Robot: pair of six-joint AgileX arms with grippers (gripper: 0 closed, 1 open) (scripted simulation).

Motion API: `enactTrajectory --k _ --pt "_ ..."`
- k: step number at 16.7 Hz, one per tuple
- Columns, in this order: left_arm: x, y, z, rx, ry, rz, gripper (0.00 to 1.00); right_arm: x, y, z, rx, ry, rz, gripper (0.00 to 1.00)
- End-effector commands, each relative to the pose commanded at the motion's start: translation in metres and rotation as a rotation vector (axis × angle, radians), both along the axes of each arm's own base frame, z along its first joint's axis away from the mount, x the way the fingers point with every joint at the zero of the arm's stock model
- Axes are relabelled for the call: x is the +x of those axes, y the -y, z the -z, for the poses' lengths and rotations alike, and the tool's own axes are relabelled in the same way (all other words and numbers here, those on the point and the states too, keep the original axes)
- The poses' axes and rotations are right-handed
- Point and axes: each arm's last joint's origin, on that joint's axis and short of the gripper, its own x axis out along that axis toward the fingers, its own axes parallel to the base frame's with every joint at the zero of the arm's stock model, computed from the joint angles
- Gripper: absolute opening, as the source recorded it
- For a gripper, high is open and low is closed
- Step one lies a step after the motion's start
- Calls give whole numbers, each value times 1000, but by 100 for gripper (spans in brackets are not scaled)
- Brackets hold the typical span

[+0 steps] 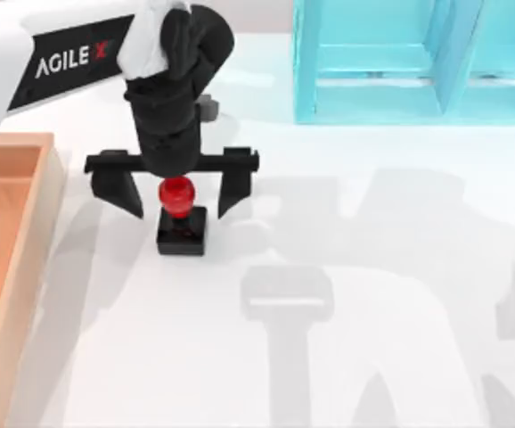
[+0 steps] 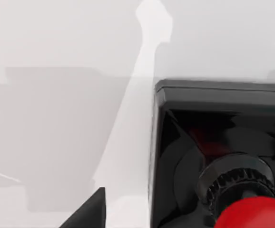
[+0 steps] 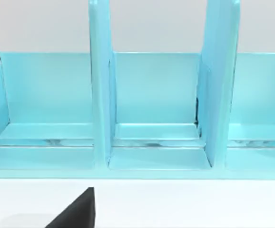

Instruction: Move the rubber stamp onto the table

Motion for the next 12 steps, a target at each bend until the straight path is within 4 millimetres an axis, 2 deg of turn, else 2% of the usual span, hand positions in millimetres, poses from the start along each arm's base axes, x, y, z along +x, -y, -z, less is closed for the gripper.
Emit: enactTrajectory --k 7,10,12 --pt "3 0 -5 4 -8 -4 100 0 0 0 0 0 0 100" --pt "9 4 -28 12 -25 -7 100 0 0 0 0 0 0 100" --pt "14 7 -55 10 -20 -6 100 0 0 0 0 0 0 100"
